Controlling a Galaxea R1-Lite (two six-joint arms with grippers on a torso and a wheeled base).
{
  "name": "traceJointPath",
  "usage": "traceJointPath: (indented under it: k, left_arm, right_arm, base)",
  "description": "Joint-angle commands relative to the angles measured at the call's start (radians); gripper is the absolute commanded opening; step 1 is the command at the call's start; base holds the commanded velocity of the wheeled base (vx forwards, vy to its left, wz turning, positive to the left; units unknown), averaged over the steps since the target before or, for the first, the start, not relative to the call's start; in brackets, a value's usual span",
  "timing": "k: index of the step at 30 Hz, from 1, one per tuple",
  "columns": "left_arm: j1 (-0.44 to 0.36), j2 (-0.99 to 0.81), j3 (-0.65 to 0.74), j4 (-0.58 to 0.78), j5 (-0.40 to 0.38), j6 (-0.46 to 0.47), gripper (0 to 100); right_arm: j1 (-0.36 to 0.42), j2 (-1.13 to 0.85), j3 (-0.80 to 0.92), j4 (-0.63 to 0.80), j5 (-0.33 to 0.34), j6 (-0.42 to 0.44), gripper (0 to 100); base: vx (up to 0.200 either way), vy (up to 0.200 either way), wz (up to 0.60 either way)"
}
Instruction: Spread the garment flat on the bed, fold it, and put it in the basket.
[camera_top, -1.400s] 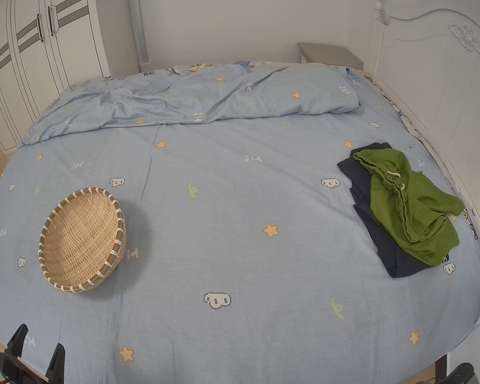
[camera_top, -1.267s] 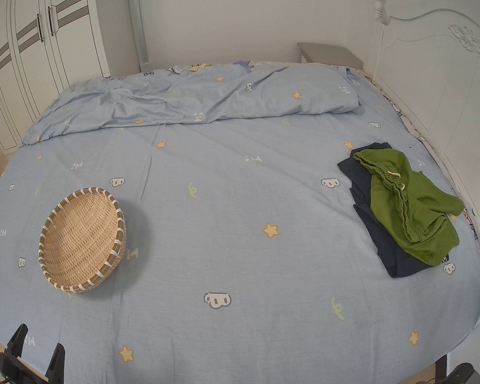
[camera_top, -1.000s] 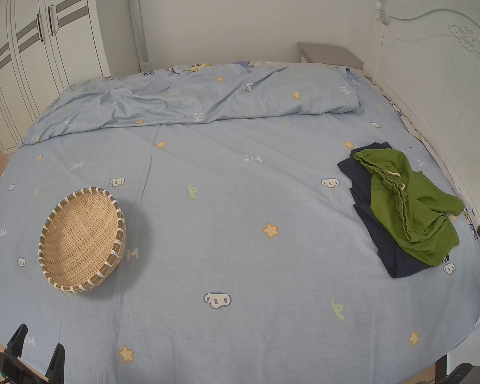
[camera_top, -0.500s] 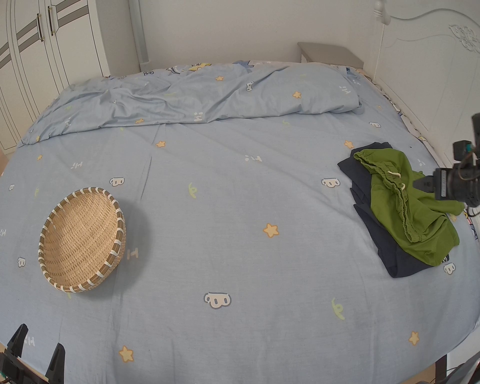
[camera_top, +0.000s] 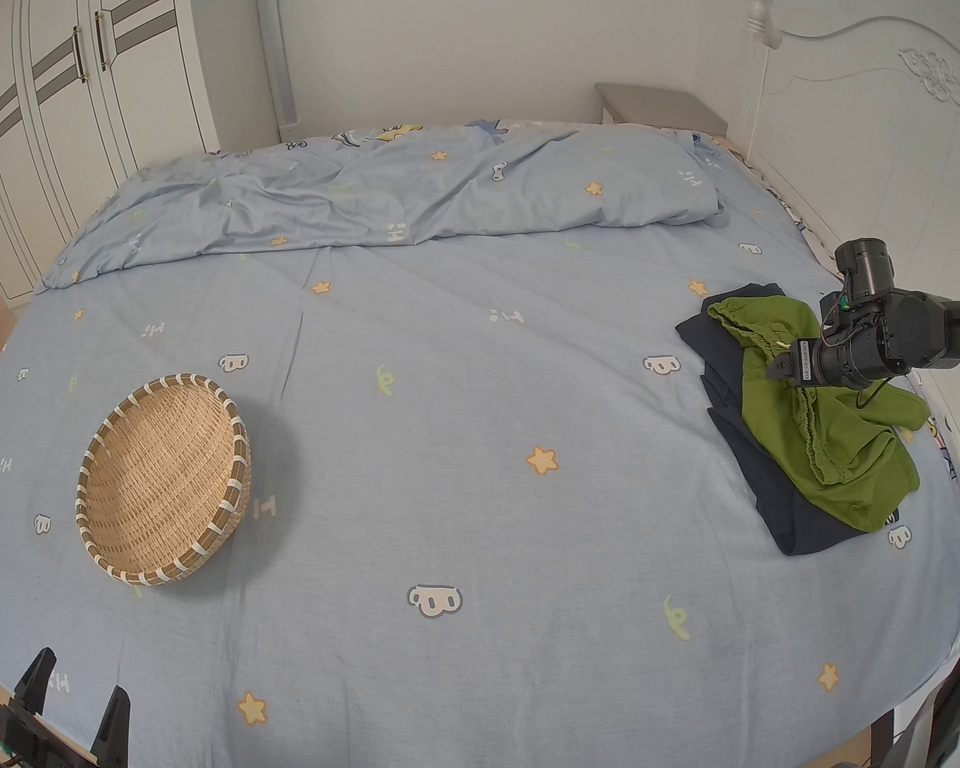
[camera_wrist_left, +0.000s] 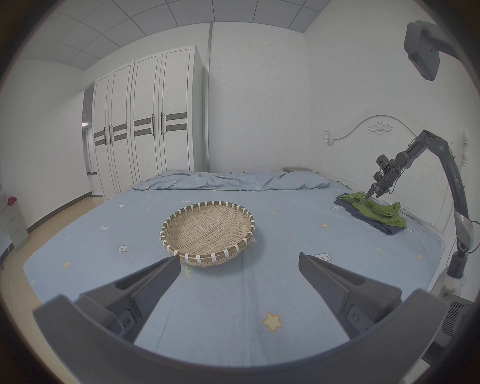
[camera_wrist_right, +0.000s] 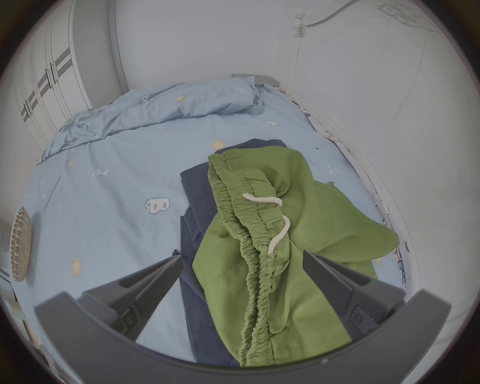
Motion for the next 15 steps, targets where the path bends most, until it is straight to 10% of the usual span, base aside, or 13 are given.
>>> traceJointPath:
  k: [1, 11, 12, 15]
  left_arm:
    - [0.0, -0.01, 0.016, 0.0, 0.0, -0.001, 100]
    - [0.0, -0.01, 0.016, 0.0, 0.0, -0.001, 100]
    - [0.0, -0.01, 0.016, 0.0, 0.0, -0.001, 100]
    - [0.0, -0.01, 0.016, 0.0, 0.0, -0.001, 100]
  right_arm:
    - [-0.018, 0.059, -0.026, 0.002, 0.002, 0.001, 100]
    - [-0.026, 0.092, -0.029, -0.004, 0.005, 0.002, 100]
    - [-0.026, 0.095, -0.029, -0.004, 0.006, 0.002, 0]
    - [-0.028, 0.105, -0.035, -0.004, 0.026, 0.008, 0]
  base:
    - [0.0, 0.0, 0.0]
    - [0.0, 0.0, 0.0]
    - [0.0, 0.0, 0.0]
    - [0.0, 0.0, 0.0]
